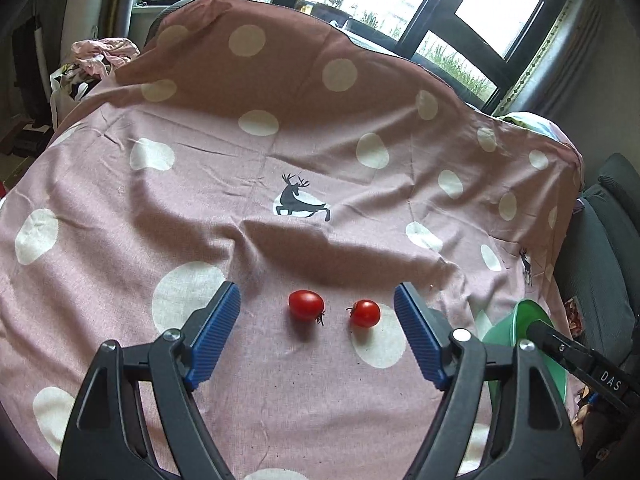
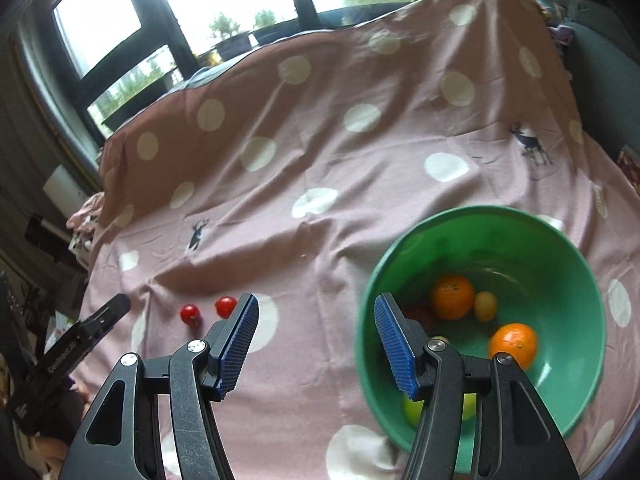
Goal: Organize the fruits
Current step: 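Move the open right tool toward a red cherry tomato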
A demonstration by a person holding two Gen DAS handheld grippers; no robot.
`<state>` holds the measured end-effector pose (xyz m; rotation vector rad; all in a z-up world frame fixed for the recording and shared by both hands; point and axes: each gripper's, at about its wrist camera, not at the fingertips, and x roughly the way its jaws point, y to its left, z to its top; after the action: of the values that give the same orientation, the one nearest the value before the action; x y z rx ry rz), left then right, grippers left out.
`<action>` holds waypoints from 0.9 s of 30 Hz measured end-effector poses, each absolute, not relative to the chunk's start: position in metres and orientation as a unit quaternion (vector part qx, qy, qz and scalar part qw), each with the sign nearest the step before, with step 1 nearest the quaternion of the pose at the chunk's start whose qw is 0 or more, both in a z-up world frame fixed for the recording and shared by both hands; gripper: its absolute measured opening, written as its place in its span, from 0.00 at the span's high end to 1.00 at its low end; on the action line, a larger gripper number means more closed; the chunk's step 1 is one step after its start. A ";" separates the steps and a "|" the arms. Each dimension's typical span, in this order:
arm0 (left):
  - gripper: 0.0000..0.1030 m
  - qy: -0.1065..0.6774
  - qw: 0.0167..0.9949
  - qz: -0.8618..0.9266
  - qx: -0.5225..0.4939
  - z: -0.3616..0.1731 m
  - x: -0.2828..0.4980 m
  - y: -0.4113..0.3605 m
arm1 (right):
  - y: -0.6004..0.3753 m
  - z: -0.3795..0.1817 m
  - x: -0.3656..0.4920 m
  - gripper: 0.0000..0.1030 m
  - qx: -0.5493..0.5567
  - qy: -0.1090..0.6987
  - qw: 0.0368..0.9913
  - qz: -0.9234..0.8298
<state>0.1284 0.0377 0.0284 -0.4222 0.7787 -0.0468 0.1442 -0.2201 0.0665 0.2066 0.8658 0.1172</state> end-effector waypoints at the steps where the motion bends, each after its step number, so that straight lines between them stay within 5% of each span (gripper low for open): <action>1: 0.24 0.380 0.902 -0.023 -0.205 0.025 0.131 0.038 | -0.213 0.065 0.150 0.41 0.099 0.423 0.898 0.068; 11: 0.40 0.422 0.888 -0.016 -0.180 -0.006 0.162 0.032 | -0.161 0.018 0.218 0.42 0.132 0.495 0.849 0.131; 16: 0.50 0.445 0.876 -0.029 -0.183 -0.024 0.171 0.029 | -0.141 -0.009 0.231 0.55 0.114 0.516 0.837 0.140; 27: 0.54 0.448 0.883 -0.006 -0.138 -0.039 0.173 0.022 | -0.132 -0.032 0.238 0.66 0.133 0.533 0.819 0.162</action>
<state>0.1734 0.0219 -0.0385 -0.2881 0.9326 -0.0135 0.2377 -0.1324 -0.0320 0.2842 1.1360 0.3460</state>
